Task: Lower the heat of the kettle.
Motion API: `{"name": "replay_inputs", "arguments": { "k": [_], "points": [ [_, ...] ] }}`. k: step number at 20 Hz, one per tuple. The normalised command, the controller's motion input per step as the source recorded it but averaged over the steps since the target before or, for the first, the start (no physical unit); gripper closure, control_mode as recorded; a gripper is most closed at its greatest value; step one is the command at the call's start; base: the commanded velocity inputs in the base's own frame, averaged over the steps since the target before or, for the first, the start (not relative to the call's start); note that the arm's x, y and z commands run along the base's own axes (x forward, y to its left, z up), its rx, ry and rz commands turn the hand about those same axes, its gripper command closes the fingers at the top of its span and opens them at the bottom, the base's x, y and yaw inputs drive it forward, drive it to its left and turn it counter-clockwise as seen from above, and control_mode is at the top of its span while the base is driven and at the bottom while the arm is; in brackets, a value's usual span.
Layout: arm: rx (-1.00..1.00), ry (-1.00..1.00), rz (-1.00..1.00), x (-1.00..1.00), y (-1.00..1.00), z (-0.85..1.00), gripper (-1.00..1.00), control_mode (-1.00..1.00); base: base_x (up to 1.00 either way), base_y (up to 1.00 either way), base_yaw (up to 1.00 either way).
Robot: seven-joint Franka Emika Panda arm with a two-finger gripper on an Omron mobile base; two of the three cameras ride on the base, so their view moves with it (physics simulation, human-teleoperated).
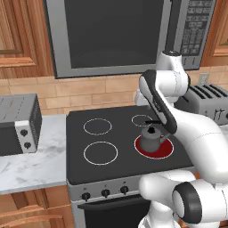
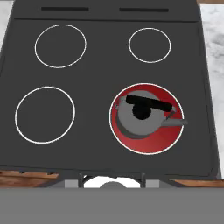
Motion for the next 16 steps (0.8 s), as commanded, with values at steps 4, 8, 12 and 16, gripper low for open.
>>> {"name": "replay_inputs", "arguments": {
  "k": [4, 8, 12, 16],
  "points": [
    [0.0, 0.0, 0.0, 0.0, 0.0, 0.0, -1.0, 1.0, 0.0, 0.28, 0.0],
    [0.0, 0.0, 0.0, 0.0, 0.0, 0.0, -1.0, 1.0, 0.05, 0.66, 0.0],
    [0.0, 0.0, 0.0, 0.0, 0.0, 0.0, -1.0, 1.0, 0.05, 0.65, 0.0],
    [0.0, 0.0, 0.0, 0.0, 0.0, 0.0, -1.0, 1.0, 0.01, 0.43, 0.0]
  ]
}}
